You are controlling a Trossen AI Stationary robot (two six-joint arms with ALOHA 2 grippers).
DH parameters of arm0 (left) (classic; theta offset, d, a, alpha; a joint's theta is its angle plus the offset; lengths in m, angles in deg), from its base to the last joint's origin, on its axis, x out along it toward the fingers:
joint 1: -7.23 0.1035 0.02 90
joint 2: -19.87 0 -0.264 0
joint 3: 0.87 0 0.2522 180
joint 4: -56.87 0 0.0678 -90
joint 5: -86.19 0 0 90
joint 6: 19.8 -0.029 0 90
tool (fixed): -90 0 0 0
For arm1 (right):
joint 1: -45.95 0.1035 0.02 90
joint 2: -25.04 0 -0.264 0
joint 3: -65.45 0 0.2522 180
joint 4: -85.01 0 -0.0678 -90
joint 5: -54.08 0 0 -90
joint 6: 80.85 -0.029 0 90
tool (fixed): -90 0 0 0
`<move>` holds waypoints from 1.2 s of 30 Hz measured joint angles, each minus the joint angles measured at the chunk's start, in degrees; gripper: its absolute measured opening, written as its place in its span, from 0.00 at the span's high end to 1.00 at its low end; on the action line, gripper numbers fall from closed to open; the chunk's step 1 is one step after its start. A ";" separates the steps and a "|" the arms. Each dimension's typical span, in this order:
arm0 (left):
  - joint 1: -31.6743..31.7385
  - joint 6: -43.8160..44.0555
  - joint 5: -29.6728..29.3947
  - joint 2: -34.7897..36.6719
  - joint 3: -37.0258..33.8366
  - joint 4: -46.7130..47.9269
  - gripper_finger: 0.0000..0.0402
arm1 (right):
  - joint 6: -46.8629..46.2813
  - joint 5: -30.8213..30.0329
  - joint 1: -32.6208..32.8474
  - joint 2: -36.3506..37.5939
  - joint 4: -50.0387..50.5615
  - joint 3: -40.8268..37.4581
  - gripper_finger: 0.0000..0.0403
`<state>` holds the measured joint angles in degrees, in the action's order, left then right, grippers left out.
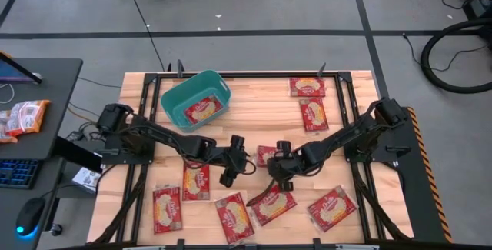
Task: Sort popcorn bags into baskets
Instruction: Put the popcorn bag into the bin
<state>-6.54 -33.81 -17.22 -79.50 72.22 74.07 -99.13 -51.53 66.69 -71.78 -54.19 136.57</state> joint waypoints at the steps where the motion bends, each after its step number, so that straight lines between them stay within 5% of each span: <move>1: 0.01 0.13 -0.58 -0.37 -0.05 -0.19 0.34 | -0.82 0.51 -0.35 0.17 -0.30 0.00 0.99; 23: 0.10 -3.55 -9.50 -10.65 -0.09 -14.87 0.36 | -4.53 5.47 -3.37 2.66 -6.27 0.44 1.00; 28: 0.10 -3.15 -9.00 -10.63 -0.02 -15.01 0.51 | -4.20 6.26 -3.37 2.74 -8.19 0.44 1.00; 36: 0.10 -2.66 -7.98 -10.32 -0.04 -13.77 0.90 | -1.33 6.40 -3.39 2.78 -9.76 0.44 0.93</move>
<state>-6.44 -36.47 -25.20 -89.82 72.17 60.30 -100.46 -45.13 63.30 -69.00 -63.95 137.01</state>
